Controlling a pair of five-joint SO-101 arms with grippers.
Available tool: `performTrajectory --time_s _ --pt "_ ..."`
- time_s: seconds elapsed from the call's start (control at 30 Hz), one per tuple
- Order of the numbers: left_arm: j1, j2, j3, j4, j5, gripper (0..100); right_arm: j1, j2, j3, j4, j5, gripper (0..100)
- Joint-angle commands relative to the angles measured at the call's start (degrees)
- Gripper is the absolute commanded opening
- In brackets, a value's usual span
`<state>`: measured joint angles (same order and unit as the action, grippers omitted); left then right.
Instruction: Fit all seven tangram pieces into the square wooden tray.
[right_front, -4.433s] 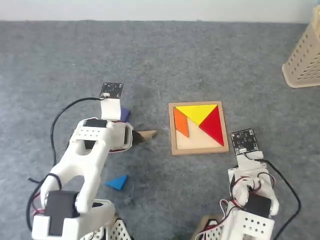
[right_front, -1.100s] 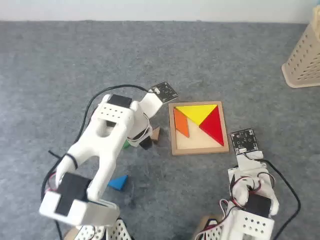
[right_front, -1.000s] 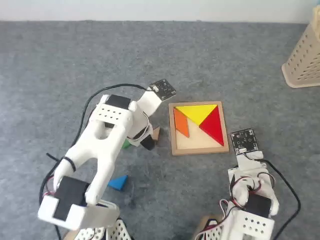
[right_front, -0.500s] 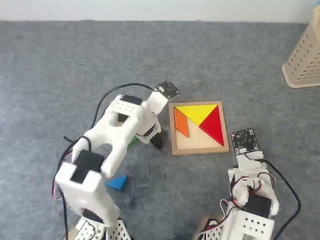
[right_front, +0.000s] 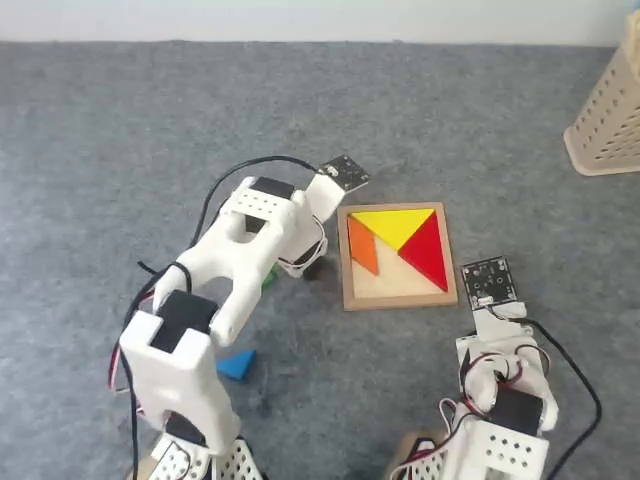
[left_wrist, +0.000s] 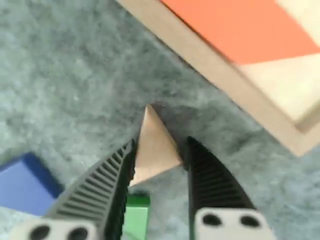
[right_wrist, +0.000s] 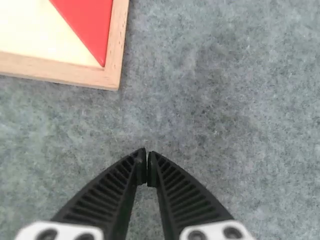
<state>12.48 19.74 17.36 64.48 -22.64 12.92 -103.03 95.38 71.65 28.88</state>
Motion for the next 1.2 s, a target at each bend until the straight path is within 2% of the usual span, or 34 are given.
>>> performTrajectory --time_s 0.0,0.37,0.5,0.73,0.9,1.03,1.17 --pt "-0.44 -0.35 -0.92 1.05 0.62 10 0.75 -0.84 1.05 0.57 0.53 0.8" --pt "-0.53 -9.14 2.95 0.97 4.22 9 0.75 -0.84 1.05 0.57 0.53 0.8" --pt "-0.53 -14.24 4.97 0.97 8.18 9 0.75 -0.84 1.05 0.57 0.53 0.8" --pt "1.23 -21.01 1.89 4.04 19.87 9 0.75 -0.84 1.05 0.57 0.53 0.8" --pt "9.85 -20.13 -6.11 7.21 28.92 9 0.75 -0.84 1.05 0.57 0.53 0.8" --pt "17.14 -15.21 -10.86 5.98 38.95 9 0.75 -0.84 1.05 0.57 0.53 0.8" --pt "19.6 -7.82 -14.02 0.53 46.77 9 0.75 -0.84 1.05 0.57 0.53 0.8"
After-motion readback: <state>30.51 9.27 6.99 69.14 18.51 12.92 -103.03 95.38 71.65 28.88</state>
